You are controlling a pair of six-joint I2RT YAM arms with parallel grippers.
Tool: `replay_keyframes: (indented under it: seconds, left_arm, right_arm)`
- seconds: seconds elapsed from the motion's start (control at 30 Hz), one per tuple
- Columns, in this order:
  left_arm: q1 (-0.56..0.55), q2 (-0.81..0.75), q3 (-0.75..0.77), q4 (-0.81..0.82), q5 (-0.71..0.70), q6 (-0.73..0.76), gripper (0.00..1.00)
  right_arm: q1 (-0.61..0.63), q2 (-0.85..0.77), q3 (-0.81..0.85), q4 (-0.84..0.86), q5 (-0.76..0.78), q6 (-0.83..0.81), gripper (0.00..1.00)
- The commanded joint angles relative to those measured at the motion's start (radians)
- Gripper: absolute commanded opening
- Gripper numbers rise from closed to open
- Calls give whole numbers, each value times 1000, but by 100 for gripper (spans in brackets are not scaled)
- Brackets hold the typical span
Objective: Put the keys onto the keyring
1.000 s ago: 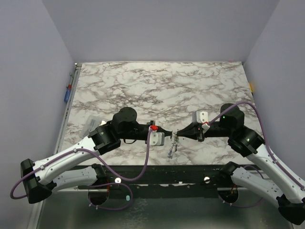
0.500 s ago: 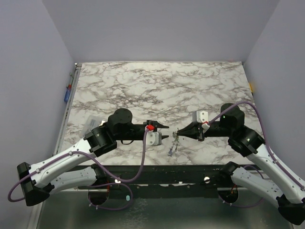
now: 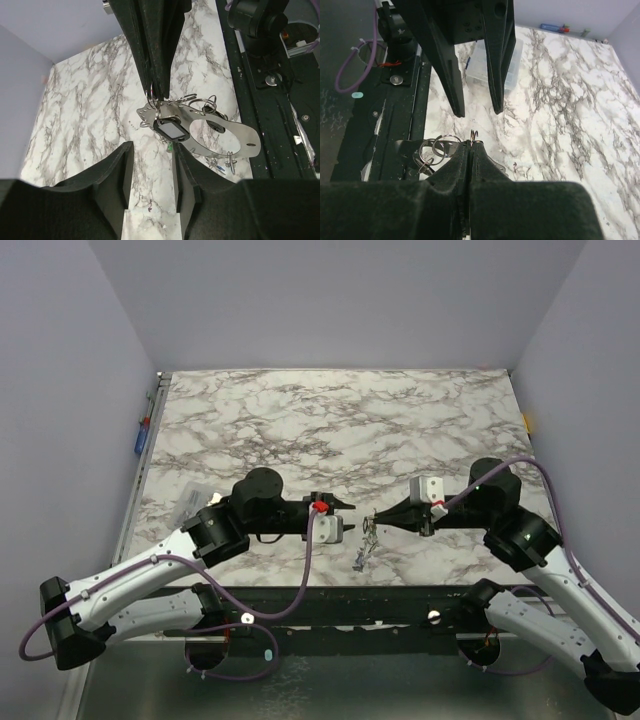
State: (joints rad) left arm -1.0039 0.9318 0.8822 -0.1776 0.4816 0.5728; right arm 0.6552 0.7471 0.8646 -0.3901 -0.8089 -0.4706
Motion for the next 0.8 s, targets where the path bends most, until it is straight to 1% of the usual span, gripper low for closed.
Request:
replay_keyframes:
  seconds: [0.0, 0.2, 0.4, 0.77]
  left_arm:
    - [-5, 15, 33, 54, 9, -27, 39]
    - [-4, 31, 30, 94, 27, -40, 39]
    - [-5, 32, 25, 169, 44, -90, 39]
    - [-4, 39, 4, 226, 68, -133, 37]
  right_arm:
    - [-1, -30, -8, 79, -55, -20, 1]
    - [-1, -35, -1, 132, -74, 1, 1]
    - [-1, -34, -6, 153, -75, 6, 1]
    - [-1, -40, -33, 232, -59, 43, 1]
